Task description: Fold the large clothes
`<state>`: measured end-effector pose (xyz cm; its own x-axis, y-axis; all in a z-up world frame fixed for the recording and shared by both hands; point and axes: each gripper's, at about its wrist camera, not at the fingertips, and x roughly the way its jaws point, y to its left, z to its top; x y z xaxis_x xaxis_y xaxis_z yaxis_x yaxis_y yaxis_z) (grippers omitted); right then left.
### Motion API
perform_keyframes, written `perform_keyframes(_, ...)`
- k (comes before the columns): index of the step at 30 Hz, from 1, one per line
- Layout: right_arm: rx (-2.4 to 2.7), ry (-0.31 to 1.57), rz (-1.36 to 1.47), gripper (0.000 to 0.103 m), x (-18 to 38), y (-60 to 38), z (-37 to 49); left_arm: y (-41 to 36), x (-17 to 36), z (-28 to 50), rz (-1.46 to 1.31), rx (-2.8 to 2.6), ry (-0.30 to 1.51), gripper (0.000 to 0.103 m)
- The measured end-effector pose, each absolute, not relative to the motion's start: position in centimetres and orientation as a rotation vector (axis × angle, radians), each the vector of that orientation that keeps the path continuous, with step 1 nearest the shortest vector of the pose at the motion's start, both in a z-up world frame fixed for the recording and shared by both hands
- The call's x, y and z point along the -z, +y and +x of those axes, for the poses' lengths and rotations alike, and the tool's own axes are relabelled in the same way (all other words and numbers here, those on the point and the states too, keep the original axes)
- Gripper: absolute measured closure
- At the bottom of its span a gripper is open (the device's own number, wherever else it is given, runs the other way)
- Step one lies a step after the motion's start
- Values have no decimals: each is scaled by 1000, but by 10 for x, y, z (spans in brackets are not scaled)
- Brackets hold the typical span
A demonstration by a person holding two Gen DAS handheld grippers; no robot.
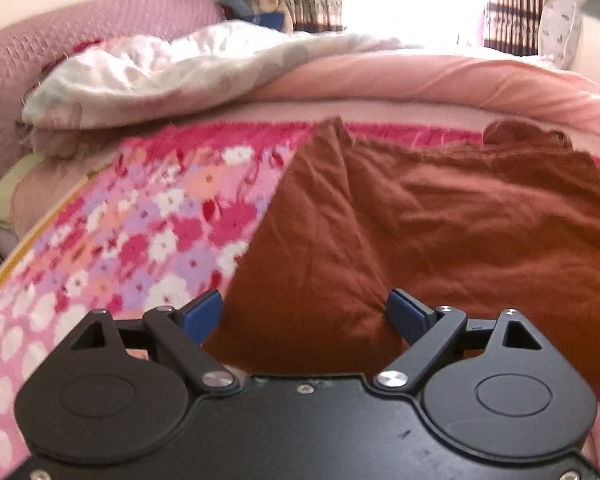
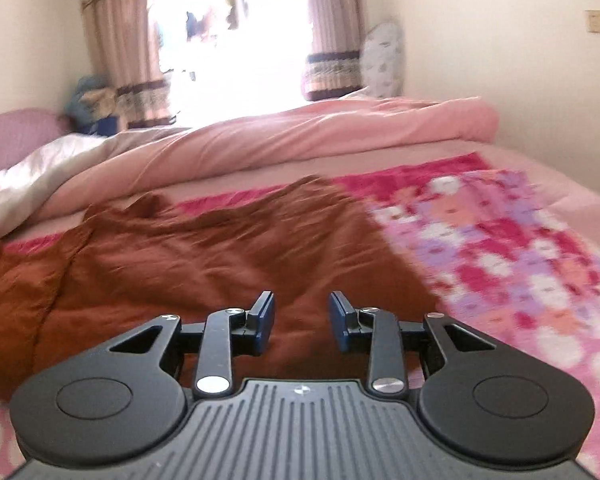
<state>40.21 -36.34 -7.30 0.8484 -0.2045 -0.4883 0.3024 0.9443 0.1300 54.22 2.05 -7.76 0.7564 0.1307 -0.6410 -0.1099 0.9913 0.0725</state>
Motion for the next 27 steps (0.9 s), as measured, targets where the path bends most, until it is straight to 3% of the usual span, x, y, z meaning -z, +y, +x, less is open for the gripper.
perform_keyframes(5,254,561,276,71,96,-389,410,23,91,550,13,-129,728,8)
perform_keyframes(11,258,583,258,70,106,-384,420,21,88,554,16,-142,743,9)
perform_keyframes(14,262,546,309,63,93,-383,404,21,70,537,-10,-129,713,13)
perform_keyframes(16,258,510,372,52,84,-383,388,11,55,518,-21,-72,670,12)
perform_keyframes(21,250,423,447,49,73,-368,357,-40,35,483,11,87,581,11)
perform_keyframes(27,123,436,849,41,102,-362,354,-86,67,500,79,117,683,10)
